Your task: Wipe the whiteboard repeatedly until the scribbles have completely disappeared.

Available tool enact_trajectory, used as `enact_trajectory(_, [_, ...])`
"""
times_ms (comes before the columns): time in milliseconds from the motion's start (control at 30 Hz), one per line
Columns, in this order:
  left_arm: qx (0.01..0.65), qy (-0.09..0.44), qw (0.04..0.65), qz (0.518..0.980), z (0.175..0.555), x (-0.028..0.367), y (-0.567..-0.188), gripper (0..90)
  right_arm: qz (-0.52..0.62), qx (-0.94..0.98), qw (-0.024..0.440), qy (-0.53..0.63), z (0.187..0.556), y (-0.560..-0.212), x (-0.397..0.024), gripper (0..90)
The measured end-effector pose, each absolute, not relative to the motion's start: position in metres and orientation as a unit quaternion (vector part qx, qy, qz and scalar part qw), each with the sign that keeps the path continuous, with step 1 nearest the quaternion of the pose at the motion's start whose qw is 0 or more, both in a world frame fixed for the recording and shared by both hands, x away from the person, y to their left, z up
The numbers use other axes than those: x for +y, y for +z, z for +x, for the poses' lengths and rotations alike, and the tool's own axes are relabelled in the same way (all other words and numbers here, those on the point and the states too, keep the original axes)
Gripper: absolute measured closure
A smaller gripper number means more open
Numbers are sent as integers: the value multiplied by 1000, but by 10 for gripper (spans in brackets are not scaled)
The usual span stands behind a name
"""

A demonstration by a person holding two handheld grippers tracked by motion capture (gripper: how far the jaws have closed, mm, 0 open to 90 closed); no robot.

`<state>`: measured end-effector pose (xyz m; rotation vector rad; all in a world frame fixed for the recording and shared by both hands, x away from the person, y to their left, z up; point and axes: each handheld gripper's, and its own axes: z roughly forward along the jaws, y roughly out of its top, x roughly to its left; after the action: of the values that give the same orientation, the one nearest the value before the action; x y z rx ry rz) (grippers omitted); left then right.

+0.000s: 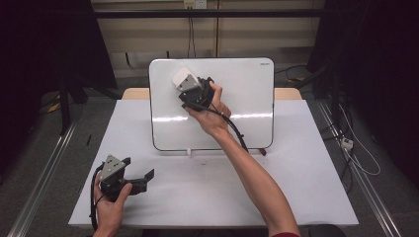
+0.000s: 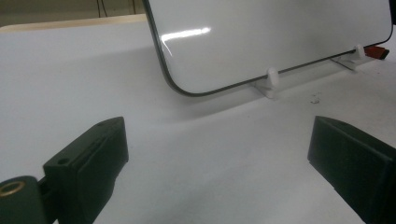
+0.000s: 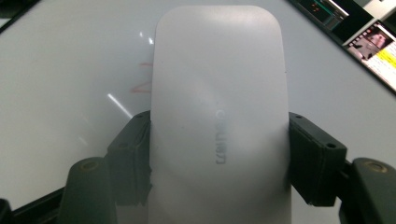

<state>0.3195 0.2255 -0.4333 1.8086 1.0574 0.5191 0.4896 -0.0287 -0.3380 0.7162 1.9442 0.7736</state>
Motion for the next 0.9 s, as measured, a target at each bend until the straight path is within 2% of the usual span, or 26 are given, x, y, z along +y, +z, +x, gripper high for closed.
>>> enact_trajectory(267, [432, 211, 470, 741, 320, 225, -434, 50, 219, 831, 423, 289, 463, -370, 8, 318])
enact_trajectory(433, [430, 212, 469, 741, 319, 225, -434, 50, 195, 837, 428, 280, 448, -384, 22, 318])
enact_trajectory(533, [431, 211, 470, 741, 320, 225, -434, 50, 205, 840, 417, 280, 451, -381, 20, 318])
enact_trajectory(900, [432, 214, 471, 738, 318, 228, -433, 50, 297, 802, 432, 287, 484, -340, -19, 318])
